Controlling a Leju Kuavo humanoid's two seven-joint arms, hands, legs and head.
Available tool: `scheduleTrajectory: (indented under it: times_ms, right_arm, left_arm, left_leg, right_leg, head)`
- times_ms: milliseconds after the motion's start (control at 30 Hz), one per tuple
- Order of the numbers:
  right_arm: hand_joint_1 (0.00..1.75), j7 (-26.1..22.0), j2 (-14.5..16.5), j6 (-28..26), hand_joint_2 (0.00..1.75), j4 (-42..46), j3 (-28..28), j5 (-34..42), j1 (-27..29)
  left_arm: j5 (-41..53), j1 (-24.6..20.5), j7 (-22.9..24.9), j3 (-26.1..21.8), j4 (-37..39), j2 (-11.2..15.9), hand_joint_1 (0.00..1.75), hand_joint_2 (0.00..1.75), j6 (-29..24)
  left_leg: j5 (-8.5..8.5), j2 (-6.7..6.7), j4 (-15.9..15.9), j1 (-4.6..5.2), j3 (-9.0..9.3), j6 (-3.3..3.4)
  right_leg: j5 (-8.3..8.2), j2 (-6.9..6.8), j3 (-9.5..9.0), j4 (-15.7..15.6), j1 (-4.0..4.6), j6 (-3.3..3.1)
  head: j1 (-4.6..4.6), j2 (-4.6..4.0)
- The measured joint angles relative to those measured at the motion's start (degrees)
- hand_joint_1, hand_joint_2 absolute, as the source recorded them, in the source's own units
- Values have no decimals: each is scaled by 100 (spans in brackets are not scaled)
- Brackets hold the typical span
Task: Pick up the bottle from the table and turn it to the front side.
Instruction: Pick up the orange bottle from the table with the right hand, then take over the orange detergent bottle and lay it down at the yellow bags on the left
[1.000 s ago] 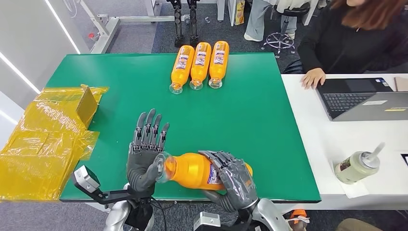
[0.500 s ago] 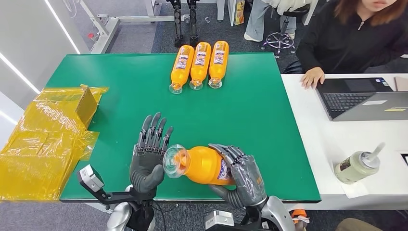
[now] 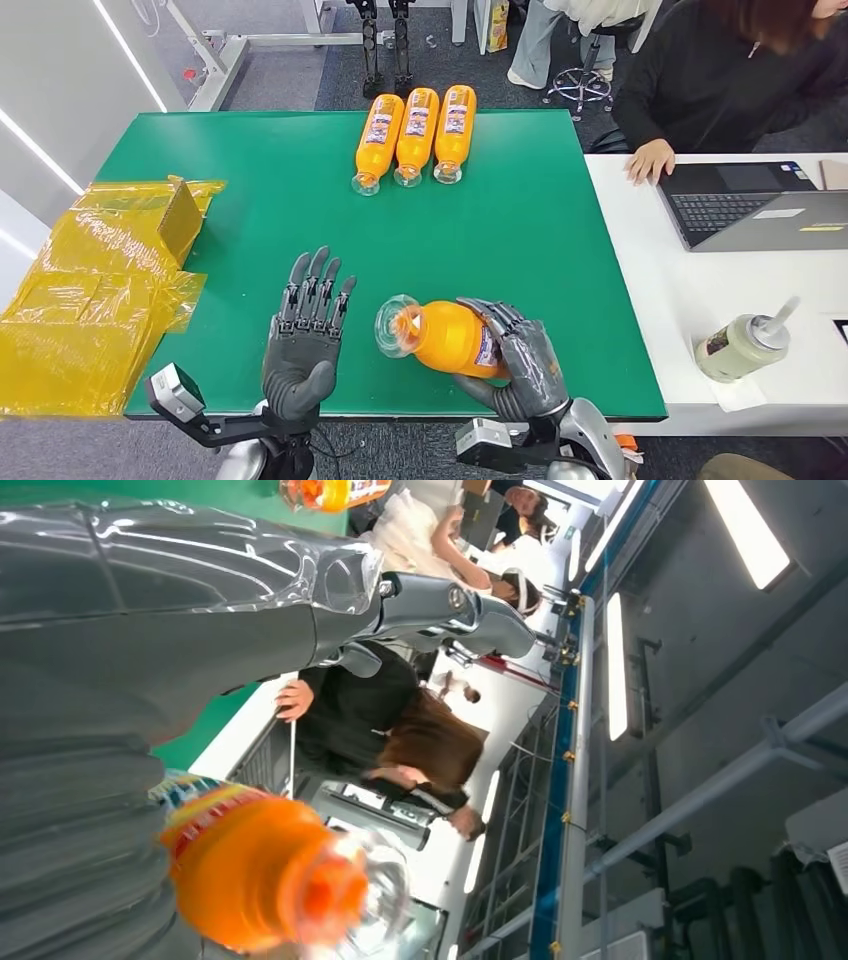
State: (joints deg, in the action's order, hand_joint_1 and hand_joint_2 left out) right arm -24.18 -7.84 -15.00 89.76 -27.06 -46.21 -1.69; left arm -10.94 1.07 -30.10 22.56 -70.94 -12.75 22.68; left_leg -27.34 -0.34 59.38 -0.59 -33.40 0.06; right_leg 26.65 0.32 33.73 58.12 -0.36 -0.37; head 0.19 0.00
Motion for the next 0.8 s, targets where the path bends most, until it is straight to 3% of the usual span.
scheduleTrajectory:
  times_ms: [333, 800]
  right_arm:
    - [175, -158, 19, -56, 175, -577, -56, 178, -208]
    - [175, -286, 283, -292, 175, -1052, -504, 424, -595]
  left_arm:
    - [-23, 4, -50, 145, -17, 63, 0, 175, 10]
    - [181, 3, -156, 325, -45, 64, 0, 175, -170]
  left_leg:
    - [0, -1, -1, -1, -2, 0]
    - [1, -1, 0, -1, -1, -1]
  right_leg:
    - [0, -1, 0, 1, 0, 0]
    - [0, -1, 0, 1, 0, -1]
  head:
    - [-1, 0]
    - [1, 0]
